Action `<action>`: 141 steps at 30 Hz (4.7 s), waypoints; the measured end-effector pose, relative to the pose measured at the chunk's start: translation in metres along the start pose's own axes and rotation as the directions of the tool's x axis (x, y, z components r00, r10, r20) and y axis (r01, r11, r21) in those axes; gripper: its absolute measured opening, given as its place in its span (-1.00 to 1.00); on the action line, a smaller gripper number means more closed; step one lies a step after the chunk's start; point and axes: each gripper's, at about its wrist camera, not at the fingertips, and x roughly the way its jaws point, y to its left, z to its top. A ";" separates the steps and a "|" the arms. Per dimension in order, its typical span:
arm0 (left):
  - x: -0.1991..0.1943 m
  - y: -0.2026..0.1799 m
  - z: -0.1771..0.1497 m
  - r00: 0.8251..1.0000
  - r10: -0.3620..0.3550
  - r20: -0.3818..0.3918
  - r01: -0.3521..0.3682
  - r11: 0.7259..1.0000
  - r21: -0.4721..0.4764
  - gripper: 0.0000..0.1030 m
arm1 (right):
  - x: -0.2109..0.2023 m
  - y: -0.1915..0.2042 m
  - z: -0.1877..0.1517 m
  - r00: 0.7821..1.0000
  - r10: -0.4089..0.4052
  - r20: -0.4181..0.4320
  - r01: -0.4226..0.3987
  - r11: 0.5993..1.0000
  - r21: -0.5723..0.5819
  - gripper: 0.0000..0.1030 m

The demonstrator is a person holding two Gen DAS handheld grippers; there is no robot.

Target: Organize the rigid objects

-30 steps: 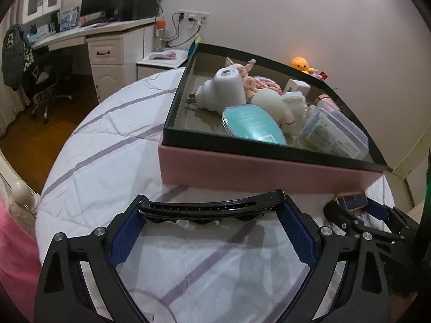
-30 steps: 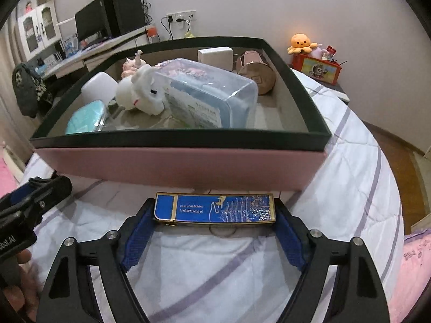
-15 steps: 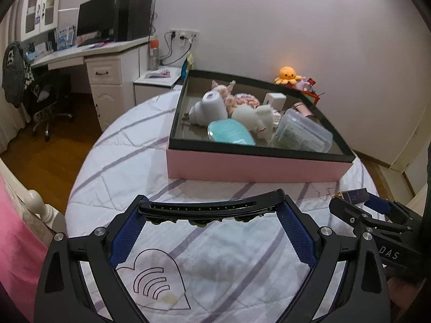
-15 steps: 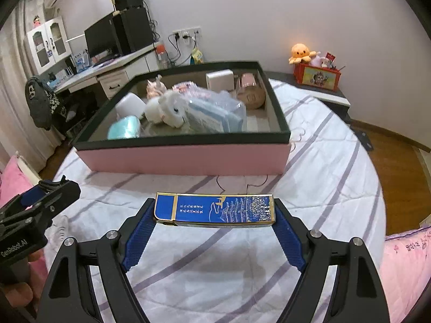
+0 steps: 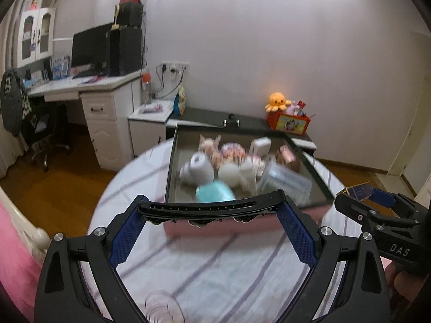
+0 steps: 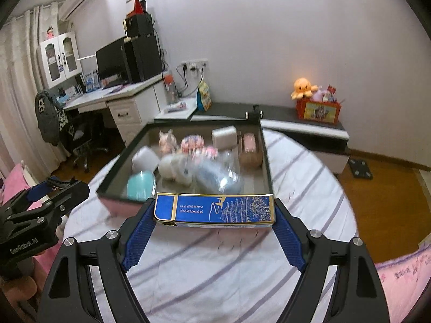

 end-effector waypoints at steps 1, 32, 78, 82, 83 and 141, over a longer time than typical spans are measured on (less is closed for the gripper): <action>0.003 0.000 0.007 1.000 -0.004 0.008 0.004 1.000 0.000 0.86 | 0.001 -0.001 0.008 1.000 -0.006 0.011 0.006 1.000 -0.008 0.63; 0.156 -0.015 0.055 0.988 -0.031 -0.154 0.035 0.999 0.024 0.96 | 0.137 -0.032 0.056 0.991 0.002 -0.131 -0.004 1.000 -0.017 0.74; -0.135 -0.015 -0.021 0.993 0.034 0.114 -0.037 0.999 0.030 1.00 | -0.134 0.036 -0.014 0.980 -0.046 0.194 0.042 0.999 0.025 1.00; -0.154 -0.018 -0.029 0.992 0.031 0.126 -0.035 0.999 0.031 1.00 | -0.155 0.041 -0.026 0.974 -0.059 0.216 0.055 0.998 0.029 1.00; -0.158 -0.019 -0.031 0.991 0.033 0.128 -0.037 0.999 0.031 1.00 | -0.159 0.042 -0.028 0.973 -0.063 0.222 0.058 0.998 0.028 1.00; -0.206 -0.017 -0.034 0.980 0.067 0.189 -0.070 0.998 0.006 1.00 | -0.183 0.051 -0.050 0.966 -0.100 0.239 0.097 0.995 0.025 1.00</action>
